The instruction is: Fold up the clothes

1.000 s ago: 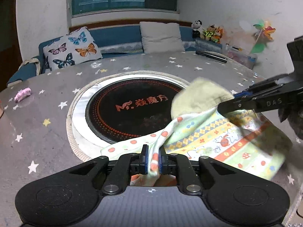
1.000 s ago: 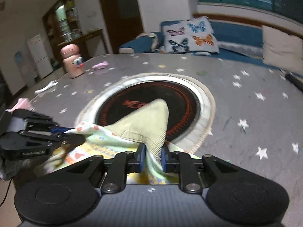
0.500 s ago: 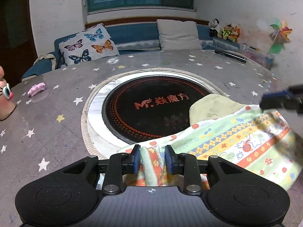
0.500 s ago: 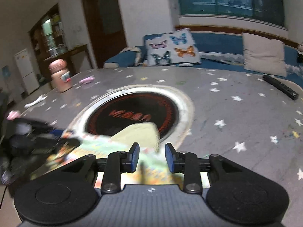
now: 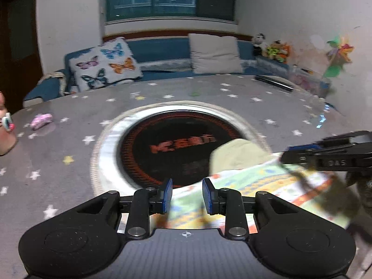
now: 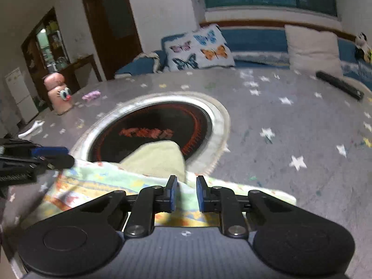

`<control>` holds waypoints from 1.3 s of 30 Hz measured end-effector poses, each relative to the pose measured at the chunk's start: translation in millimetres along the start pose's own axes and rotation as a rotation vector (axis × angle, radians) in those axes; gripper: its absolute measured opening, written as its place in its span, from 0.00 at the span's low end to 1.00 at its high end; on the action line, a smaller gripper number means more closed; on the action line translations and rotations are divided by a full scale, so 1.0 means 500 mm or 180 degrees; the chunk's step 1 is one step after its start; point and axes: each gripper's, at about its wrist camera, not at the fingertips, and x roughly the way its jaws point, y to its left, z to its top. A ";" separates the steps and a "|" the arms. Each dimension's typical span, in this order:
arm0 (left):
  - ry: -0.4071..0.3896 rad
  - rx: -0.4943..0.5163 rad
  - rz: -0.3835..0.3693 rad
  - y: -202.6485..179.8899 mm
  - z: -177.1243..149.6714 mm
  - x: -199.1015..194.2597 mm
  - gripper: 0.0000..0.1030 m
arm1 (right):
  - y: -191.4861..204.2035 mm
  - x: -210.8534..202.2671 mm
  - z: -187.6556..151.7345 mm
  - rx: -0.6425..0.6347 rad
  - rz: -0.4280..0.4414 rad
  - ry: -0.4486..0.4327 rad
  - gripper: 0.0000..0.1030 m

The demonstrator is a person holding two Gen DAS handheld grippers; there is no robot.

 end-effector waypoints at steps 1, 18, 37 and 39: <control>0.0020 0.0000 -0.0050 -0.008 0.003 0.007 0.30 | 0.006 -0.004 0.002 -0.0037 0.0061 -0.0005 0.16; 0.0248 -0.0062 -0.0197 -0.044 0.009 0.106 0.31 | 0.083 0.000 -0.010 -0.0637 0.0313 0.0090 0.16; -0.0232 0.0329 -0.0223 -0.098 -0.117 -0.085 0.30 | 0.191 -0.133 -0.143 -0.0965 0.0563 -0.0063 0.17; -0.0236 0.0309 -0.0195 -0.098 -0.138 -0.095 0.30 | 0.180 -0.144 -0.145 -0.0865 0.0461 -0.0126 0.17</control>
